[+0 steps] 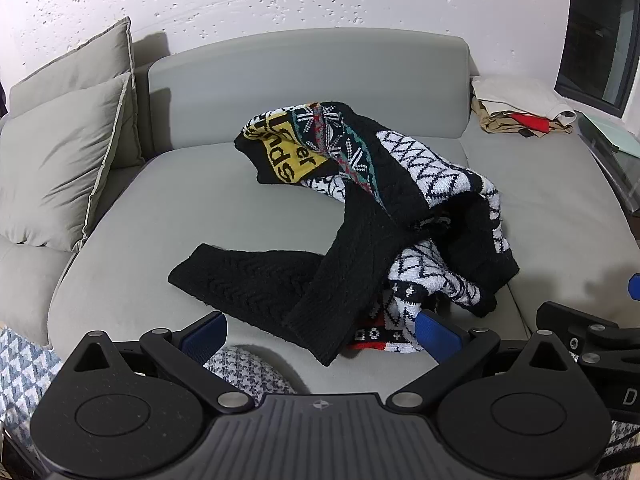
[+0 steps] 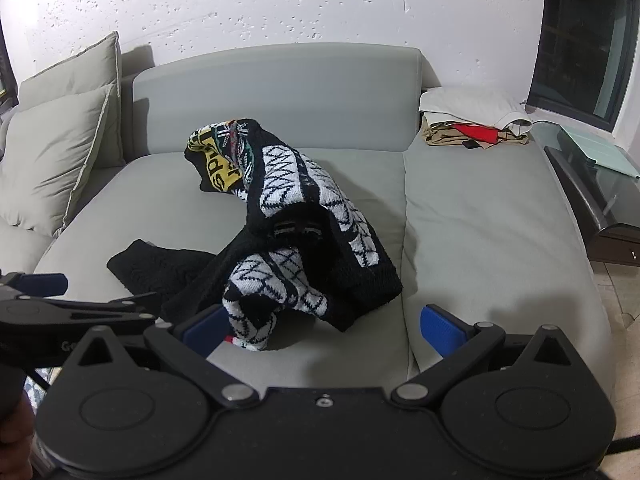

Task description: Fold clothes

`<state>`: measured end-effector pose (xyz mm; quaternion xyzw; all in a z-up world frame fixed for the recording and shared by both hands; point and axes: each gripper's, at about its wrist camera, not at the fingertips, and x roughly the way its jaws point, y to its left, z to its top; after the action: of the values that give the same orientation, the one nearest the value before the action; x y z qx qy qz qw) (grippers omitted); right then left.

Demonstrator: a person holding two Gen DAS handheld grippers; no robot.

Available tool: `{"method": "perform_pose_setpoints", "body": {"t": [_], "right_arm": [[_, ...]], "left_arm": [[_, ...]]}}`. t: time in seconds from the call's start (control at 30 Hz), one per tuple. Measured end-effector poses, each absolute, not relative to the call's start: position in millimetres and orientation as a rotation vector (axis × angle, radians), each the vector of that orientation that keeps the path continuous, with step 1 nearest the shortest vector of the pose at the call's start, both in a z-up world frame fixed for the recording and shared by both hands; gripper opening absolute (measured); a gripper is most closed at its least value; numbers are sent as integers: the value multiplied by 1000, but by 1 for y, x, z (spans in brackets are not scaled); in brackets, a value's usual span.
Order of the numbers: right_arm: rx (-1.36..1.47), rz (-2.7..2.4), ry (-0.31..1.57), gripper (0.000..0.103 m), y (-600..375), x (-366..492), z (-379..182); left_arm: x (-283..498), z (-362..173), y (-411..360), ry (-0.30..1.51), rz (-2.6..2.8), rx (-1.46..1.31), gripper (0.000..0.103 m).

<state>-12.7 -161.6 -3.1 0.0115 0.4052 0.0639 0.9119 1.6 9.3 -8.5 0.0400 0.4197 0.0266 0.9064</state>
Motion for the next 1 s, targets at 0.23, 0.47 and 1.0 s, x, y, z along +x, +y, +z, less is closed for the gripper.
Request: {"method": "perform_pose_setpoints", "body": {"t": [0.23,0.47,1.0], "right_arm": [[21,131,830,103,-161,-13,-2],[19,131,827,103,-161,-13,-1],[17,125,826,103,-162,-12,-2]], "left_arm": [[2,-8,10,863,57,83,102],[2,-7,11,858,59,84,102],[3,-8,11,866,54,90,102]]}}
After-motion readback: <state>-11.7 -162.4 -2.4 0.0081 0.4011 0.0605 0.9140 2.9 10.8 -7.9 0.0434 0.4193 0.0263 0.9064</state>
